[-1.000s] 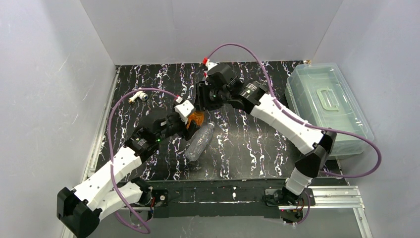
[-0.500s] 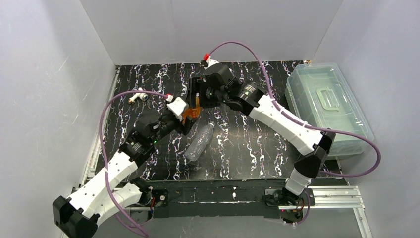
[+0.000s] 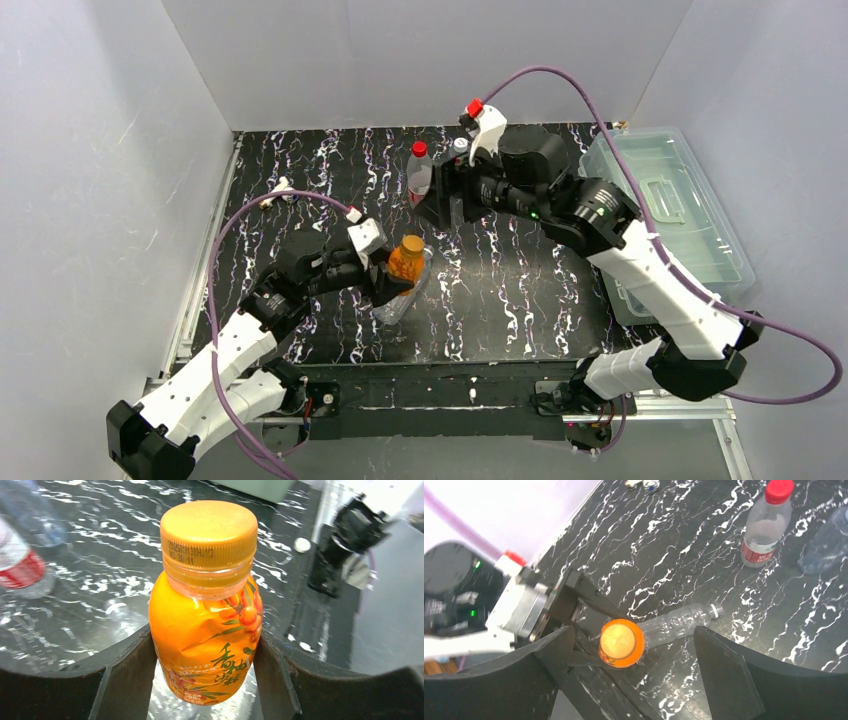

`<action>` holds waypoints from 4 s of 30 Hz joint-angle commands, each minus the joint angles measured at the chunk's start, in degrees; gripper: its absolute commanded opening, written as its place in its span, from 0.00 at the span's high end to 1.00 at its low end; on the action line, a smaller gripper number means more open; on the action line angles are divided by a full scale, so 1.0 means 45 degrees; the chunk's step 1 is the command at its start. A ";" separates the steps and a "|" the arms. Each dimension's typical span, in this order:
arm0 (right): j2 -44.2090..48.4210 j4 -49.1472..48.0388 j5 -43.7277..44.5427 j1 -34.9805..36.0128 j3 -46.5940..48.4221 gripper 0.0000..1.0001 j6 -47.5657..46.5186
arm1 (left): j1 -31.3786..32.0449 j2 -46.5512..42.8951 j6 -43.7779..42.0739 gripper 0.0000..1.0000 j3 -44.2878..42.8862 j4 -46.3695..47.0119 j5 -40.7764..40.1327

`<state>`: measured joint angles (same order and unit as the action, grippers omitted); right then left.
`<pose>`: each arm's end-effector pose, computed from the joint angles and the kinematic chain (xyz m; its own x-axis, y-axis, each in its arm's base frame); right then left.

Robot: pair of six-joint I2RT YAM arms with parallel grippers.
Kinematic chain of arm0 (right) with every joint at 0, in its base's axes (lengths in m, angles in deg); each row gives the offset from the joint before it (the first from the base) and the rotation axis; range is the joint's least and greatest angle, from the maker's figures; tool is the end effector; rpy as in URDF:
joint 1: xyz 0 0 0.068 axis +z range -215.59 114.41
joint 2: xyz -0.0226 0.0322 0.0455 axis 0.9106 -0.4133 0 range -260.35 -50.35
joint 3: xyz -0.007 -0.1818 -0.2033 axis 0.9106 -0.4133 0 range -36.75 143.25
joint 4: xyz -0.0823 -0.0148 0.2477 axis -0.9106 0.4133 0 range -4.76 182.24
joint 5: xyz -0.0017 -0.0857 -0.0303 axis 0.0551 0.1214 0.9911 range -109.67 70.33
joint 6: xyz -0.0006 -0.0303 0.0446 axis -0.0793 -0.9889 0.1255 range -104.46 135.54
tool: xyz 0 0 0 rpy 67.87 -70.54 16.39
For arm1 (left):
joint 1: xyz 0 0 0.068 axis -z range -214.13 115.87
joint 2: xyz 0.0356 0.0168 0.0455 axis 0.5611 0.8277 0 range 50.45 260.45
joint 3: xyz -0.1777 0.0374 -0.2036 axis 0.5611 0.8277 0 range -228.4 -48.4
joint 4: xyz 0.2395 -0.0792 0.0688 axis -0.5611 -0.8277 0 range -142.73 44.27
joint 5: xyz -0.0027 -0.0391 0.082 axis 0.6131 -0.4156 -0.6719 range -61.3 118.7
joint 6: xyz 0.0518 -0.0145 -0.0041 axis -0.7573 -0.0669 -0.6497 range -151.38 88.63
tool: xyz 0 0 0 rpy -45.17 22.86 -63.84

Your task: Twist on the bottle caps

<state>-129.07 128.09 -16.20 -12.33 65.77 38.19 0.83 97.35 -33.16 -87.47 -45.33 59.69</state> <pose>0.1643 0.2166 0.4904 -0.4751 0.0063 -0.8799 -0.6314 0.6940 0.3460 0.1486 -0.1262 0.3188 -0.0775 0.0868 -0.9932 0.9125 0.4075 -0.0355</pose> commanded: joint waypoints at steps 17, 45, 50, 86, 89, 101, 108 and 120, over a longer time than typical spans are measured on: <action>0.0553 0.1121 -0.7640 0.0036 -0.0159 0.11 -0.4593 | -0.0346 -0.0146 0.1216 1.00 -0.0571 -0.0405 0.6767; -0.0589 0.1615 -0.8662 0.0343 -0.1058 0.23 -0.5470 | -0.0415 0.0126 0.1396 1.00 -0.0744 -0.0168 0.7080; -0.0723 0.1614 -0.8722 0.0414 -0.1054 0.31 -0.5340 | -0.0444 0.0053 0.1414 1.00 -0.0675 -0.0168 0.6988; -0.2106 0.2280 0.0395 0.0705 0.3561 0.02 -0.0239 | -0.0532 0.0066 -0.0879 1.00 -0.1256 -0.0968 0.2369; -0.2218 0.3459 -0.0998 0.0705 0.3411 0.02 -0.0974 | -0.0537 0.0122 -0.0783 1.00 -0.1184 -0.0790 0.2909; -0.2668 0.3764 -0.2253 0.0795 0.2433 0.23 -0.0915 | -0.0552 0.0642 -0.0584 1.00 -0.1225 -0.0288 0.3193; -0.2669 0.3505 -0.2452 0.0882 0.1730 0.29 -0.0884 | -0.0559 0.0866 -0.0542 1.00 -0.1230 -0.0199 0.2937; -0.2451 0.2713 -0.0659 0.0885 0.1007 0.85 -0.0574 | -0.0562 0.0908 -0.0071 0.70 -0.1004 0.0182 0.2013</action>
<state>-141.35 144.13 -24.31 -8.40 72.17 34.69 -1.40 102.42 -34.73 -92.67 -46.86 71.44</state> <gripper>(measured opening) 0.495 0.607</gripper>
